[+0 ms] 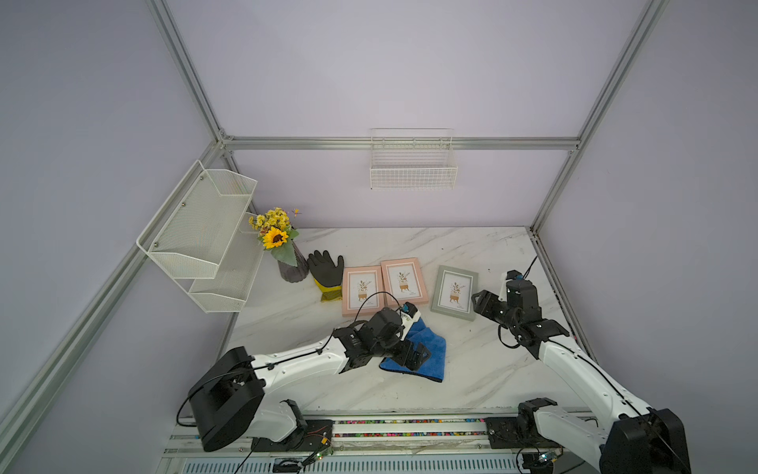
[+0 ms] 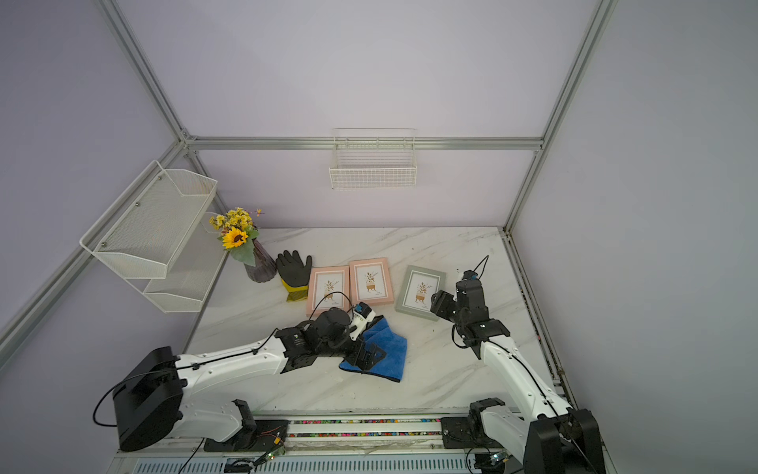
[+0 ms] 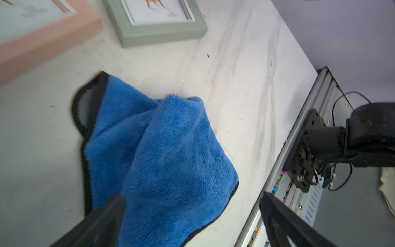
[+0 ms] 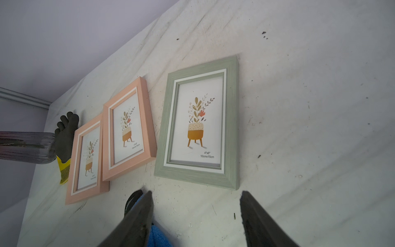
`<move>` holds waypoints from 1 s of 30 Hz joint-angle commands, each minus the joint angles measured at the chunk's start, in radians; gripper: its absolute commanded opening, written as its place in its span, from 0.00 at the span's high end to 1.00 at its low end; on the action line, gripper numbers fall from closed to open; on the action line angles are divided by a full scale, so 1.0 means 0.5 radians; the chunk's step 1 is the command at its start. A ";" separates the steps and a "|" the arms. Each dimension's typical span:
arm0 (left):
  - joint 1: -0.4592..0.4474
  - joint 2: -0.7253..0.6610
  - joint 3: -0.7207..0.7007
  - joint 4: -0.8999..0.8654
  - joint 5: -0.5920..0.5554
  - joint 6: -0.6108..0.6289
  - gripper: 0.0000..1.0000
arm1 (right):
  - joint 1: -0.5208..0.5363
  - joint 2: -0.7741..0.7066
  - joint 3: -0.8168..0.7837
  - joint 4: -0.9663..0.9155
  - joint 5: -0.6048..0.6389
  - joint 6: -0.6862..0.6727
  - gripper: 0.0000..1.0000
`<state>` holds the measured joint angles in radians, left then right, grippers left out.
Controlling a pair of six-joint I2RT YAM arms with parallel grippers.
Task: Wipe the picture frame with a cloth
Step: Place the cleaning item at the center of the board, then reset both arms
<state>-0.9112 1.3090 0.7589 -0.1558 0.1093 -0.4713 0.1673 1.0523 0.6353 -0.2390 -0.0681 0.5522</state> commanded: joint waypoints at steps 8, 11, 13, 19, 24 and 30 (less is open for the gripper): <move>0.307 -0.553 -0.103 -0.102 -1.894 -0.014 0.00 | -0.008 -0.100 0.178 0.098 0.811 -0.025 0.17; 0.586 -0.508 -0.239 0.151 -2.039 0.117 0.00 | -0.011 -0.007 0.233 0.239 1.147 -0.050 0.04; 0.757 -0.440 -0.274 0.289 -2.039 0.258 0.00 | -0.012 0.060 0.256 0.338 1.331 -0.082 0.03; 1.188 -0.212 -0.345 0.716 -1.950 0.532 0.00 | -0.052 0.385 0.152 0.854 1.694 -0.406 0.03; 1.381 -0.009 -0.596 1.410 -1.682 0.859 0.00 | -0.204 0.721 -0.011 1.268 1.606 -0.470 0.03; 1.542 0.317 -0.805 2.146 -1.321 0.983 0.00 | -0.242 0.993 -0.249 1.973 1.600 -0.713 0.03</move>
<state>-0.1715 1.4254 0.3733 0.6327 -0.6739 -0.0463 0.0490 1.5253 0.5377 0.4774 0.7147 0.2859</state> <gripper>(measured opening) 0.998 0.975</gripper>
